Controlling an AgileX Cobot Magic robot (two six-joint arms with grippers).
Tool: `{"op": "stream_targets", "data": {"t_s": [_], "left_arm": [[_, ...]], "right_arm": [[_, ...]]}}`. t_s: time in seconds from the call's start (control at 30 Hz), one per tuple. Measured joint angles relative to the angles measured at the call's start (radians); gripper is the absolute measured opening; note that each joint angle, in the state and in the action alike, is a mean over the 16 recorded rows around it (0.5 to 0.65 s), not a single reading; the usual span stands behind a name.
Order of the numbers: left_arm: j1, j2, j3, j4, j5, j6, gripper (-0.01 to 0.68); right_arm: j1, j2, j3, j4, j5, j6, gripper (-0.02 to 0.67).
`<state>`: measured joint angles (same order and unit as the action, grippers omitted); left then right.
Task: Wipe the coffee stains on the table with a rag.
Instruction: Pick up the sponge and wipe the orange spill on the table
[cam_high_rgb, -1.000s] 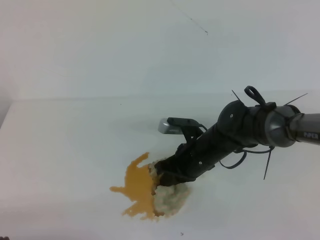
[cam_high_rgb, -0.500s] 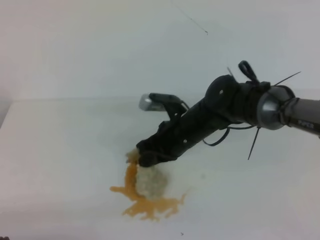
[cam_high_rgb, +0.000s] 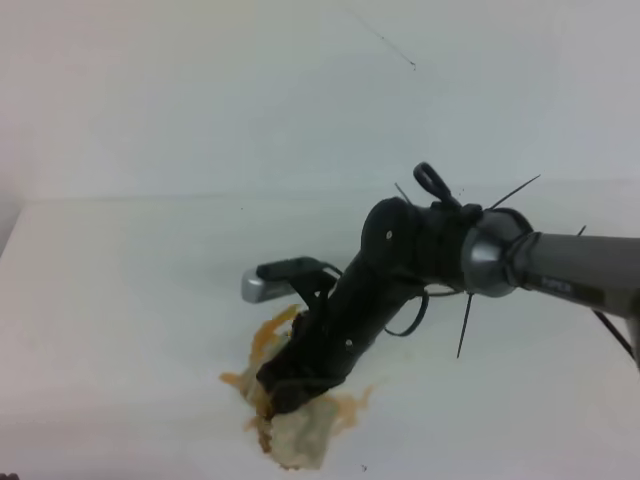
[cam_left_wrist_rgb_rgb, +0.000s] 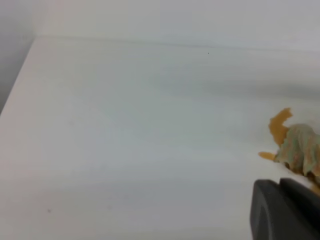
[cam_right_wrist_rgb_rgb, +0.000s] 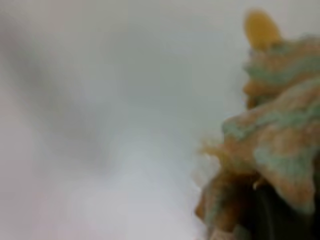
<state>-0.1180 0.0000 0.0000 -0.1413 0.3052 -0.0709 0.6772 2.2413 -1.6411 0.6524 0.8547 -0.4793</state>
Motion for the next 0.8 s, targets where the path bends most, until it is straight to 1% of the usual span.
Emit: {"op": "stream_targets", "data": {"t_s": [0.13, 0.27, 0.4, 0.6, 0.8], "left_arm": [[0.000, 0.000, 0.000, 0.000, 0.000, 0.000, -0.002], [0.000, 0.000, 0.000, 0.000, 0.000, 0.000, -0.002], [0.000, 0.000, 0.000, 0.000, 0.000, 0.000, -0.002], [0.000, 0.000, 0.000, 0.000, 0.000, 0.000, -0.002], [0.000, 0.000, 0.000, 0.000, 0.000, 0.000, -0.002]], "right_arm": [[0.004, 0.025, -0.031, -0.022, 0.025, 0.018, 0.028], [0.005, 0.044, -0.087, -0.053, 0.060, 0.036, 0.061], [0.006, 0.051, -0.159, -0.094, 0.104, 0.050, 0.125], [0.007, 0.048, -0.271, -0.178, 0.183, 0.065, 0.244], [0.011, 0.048, -0.339, -0.243, 0.261, 0.062, 0.341]]}}
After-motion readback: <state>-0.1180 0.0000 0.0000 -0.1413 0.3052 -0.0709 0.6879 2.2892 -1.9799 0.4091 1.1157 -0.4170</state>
